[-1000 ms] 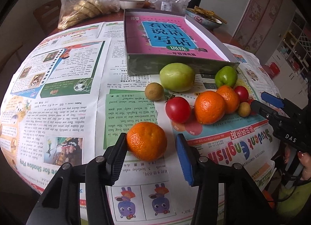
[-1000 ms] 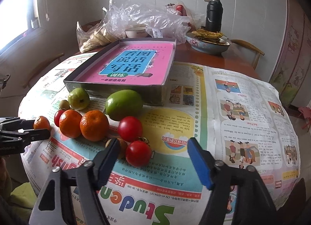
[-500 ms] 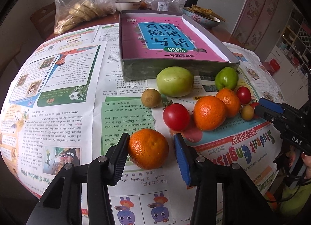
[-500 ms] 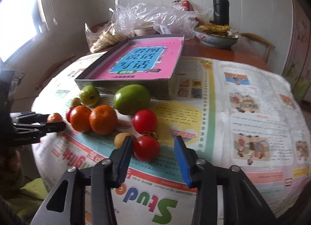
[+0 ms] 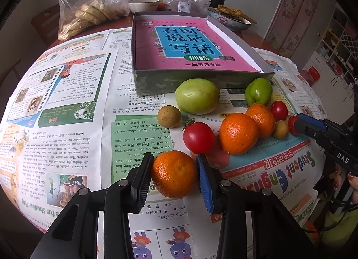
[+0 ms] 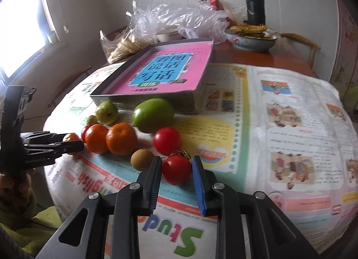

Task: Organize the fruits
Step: 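Grasp the mandarin orange with the left gripper while the right gripper grasps a red tomato, then lift the orange into the pink book box with the left gripper while the right carries the tomato there, then open the right gripper to drop the tomato in the box while the left releases the orange, then withdraw both open grippers from the box back toward the fruit row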

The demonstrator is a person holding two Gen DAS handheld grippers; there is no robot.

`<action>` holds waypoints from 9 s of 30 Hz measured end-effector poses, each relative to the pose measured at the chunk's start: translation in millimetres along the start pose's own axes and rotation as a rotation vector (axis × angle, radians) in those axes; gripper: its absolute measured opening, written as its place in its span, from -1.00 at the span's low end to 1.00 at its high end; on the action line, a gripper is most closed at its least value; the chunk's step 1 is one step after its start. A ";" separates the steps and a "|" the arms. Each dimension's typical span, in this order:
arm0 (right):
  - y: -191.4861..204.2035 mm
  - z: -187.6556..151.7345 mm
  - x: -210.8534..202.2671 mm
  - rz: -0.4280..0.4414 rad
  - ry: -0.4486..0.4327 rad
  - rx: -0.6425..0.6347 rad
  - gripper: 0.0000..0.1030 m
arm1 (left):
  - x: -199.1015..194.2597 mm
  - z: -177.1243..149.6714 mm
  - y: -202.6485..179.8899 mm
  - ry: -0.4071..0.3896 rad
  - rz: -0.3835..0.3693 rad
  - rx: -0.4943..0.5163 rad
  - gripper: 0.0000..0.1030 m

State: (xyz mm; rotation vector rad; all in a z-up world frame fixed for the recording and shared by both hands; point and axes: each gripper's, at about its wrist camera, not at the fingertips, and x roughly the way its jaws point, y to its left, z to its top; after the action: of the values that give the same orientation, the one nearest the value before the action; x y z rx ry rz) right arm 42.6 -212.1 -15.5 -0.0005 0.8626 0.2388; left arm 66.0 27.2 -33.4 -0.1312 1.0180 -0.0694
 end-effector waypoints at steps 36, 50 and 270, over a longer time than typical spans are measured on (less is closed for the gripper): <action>-26.6 54.5 16.9 -0.063 -0.074 0.017 -0.61 | -1.4 90.3 19.5 -0.088 0.016 -0.038 -0.22; -3.8 31.4 18.6 0.058 -0.002 -0.074 -0.02 | 16.7 112.0 14.7 -0.064 0.007 -0.024 -0.22; 42.6 15.1 17.4 -0.079 0.015 -0.114 0.62 | -18.1 23.2 -10.0 0.011 -0.070 0.099 0.41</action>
State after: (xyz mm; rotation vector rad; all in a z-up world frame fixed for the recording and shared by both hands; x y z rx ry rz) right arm 56.0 -165.6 -14.6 -0.1425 0.8612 0.2140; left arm 76.3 21.2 -4.7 -0.0758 1.0194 -0.1839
